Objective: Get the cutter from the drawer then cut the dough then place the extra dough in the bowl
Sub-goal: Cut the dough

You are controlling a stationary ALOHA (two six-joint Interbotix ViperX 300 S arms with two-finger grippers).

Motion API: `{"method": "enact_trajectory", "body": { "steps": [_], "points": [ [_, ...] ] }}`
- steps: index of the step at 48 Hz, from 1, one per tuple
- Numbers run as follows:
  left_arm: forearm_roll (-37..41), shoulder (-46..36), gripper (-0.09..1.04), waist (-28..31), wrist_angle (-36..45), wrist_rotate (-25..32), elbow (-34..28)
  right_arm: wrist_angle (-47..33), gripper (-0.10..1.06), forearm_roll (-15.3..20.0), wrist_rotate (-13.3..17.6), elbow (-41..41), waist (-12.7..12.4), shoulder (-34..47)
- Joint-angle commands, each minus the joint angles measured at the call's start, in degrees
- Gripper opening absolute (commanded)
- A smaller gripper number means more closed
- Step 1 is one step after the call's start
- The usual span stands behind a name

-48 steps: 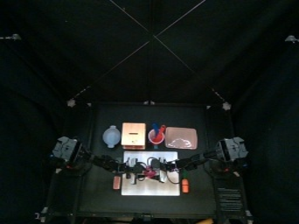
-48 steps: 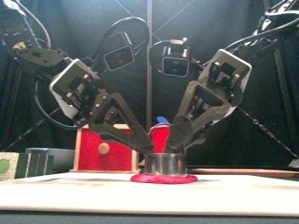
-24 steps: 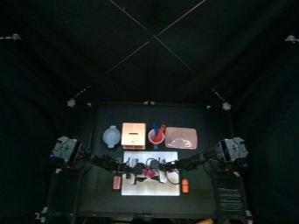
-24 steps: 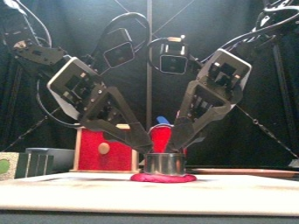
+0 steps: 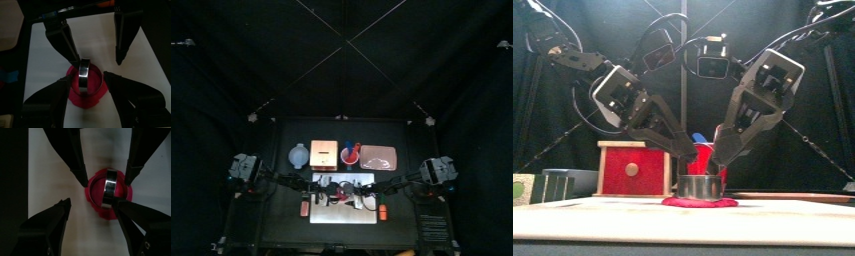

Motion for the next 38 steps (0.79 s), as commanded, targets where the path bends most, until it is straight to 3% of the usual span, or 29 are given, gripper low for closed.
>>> {"method": "enact_trajectory", "body": {
  "steps": [1,24,38],
  "points": [
    [0.09,-1.67,0.89,0.00,-0.09,0.00,-0.26,0.53,0.95,-0.70,-0.09,-1.58,-0.53,-2.72],
    [0.00,-6.86,0.85,0.00,-2.37,0.44,6.33,8.70,0.95,-3.25,0.44,-5.19,-2.81,-4.31],
    [0.18,-1.49,0.53,0.00,-6.42,2.37,6.06,16.26,0.95,-1.14,0.62,-9.23,-2.81,-3.96]
  ]
}}
